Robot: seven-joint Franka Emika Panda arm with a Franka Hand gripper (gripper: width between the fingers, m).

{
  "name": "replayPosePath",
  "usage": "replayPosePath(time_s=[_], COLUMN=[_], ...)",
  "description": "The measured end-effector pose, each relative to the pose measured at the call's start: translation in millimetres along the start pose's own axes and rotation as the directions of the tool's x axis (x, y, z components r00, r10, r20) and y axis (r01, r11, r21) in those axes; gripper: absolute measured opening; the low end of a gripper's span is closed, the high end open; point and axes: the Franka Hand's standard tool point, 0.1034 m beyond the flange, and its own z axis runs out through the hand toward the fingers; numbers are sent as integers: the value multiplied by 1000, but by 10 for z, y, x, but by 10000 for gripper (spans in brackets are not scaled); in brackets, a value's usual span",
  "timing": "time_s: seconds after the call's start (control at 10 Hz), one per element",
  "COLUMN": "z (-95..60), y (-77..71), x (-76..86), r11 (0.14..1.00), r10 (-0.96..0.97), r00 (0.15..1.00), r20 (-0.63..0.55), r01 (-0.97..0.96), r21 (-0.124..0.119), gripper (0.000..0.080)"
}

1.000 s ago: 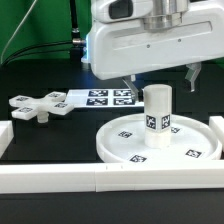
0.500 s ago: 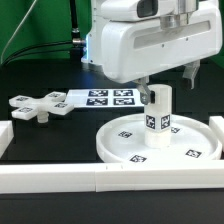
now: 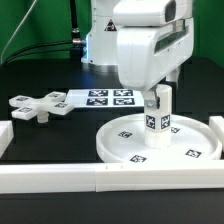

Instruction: Assemble round table

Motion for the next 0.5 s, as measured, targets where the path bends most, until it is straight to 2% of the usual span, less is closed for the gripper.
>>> replayPosePath(time_s=[0.5], z=[12], y=[10], x=[-44], r11=[955], r10=[-298], r00=[954], r20=[27], r01=[298], r21=[-3], gripper=[649])
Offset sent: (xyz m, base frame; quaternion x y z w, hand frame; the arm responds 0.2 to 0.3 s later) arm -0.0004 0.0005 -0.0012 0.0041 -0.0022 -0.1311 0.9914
